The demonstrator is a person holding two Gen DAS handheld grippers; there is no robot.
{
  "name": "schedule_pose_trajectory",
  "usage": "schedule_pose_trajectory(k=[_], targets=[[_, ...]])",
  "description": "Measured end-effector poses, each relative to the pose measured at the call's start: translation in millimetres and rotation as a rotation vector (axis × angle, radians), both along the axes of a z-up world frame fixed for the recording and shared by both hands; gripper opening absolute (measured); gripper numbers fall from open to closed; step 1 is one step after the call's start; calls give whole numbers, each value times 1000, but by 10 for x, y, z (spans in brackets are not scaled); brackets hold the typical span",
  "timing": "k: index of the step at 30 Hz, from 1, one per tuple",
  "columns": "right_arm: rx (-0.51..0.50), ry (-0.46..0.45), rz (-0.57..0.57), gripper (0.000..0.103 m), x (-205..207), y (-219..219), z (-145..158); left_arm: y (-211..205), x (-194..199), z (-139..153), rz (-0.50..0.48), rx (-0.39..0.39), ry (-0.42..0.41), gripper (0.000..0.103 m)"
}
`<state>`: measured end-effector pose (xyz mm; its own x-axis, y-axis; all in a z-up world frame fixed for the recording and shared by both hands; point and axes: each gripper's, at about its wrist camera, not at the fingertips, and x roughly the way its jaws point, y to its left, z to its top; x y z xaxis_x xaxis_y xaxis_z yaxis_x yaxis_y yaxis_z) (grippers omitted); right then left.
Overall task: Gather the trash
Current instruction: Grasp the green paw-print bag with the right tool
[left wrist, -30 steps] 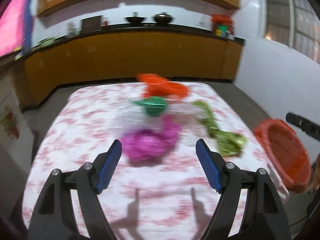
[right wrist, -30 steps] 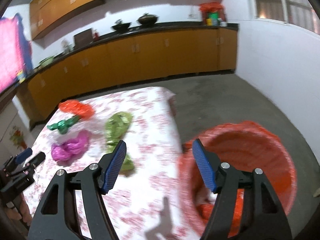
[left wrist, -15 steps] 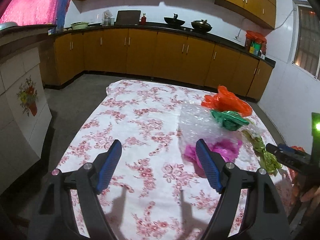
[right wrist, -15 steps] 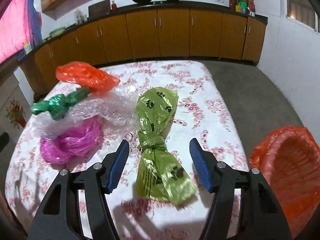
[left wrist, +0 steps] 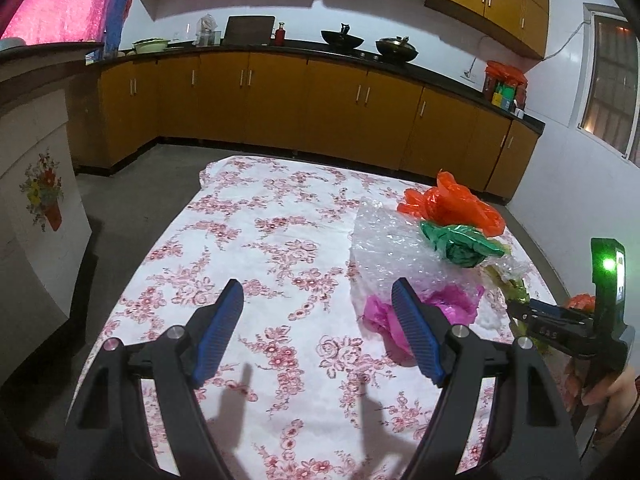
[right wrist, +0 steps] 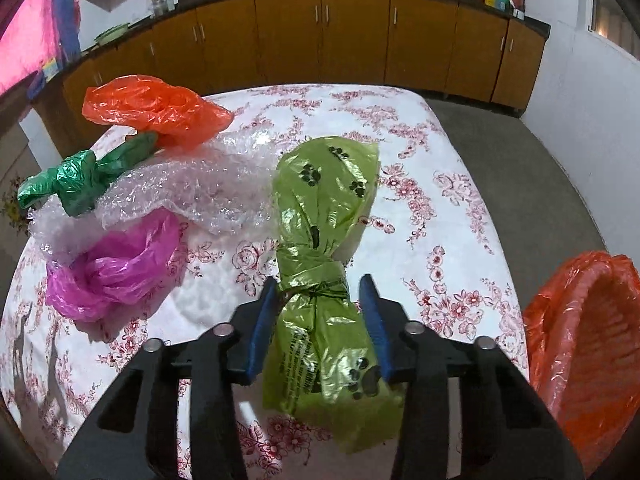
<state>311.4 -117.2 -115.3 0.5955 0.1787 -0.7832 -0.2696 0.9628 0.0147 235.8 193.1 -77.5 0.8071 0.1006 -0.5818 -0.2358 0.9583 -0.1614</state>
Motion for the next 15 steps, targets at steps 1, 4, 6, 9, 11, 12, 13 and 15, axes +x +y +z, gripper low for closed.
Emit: schedule_pose_trajectory(k=[1,4,6,9,11,12,13,15], targets=[[-1,-2,-4,32,10,-11,2,-11,10,-2,-5,0,0,76],[-8,-2,-6,20,4,-35,6,-44,31,-8,-18,-1,1,76],[-8,1,-8,16,-20,-69,7,-63,46,-13,-27,-3,4,76],[-5,5,-12,14,-92,-124,16,-80,95,-27,-42,-18,13,76],[-6,5,-16,13,-119,-157,19,-87,152,-40,-55,-36,22,75],[-5,6,-19,13,-150,-183,21,-92,200,-43,-66,-45,26,75],[-3,7,-21,13,-157,-202,21,-102,247,-43,-79,-53,32,75],[0,8,-25,12,-179,-231,15,-124,325,-41,-101,-64,40,75]])
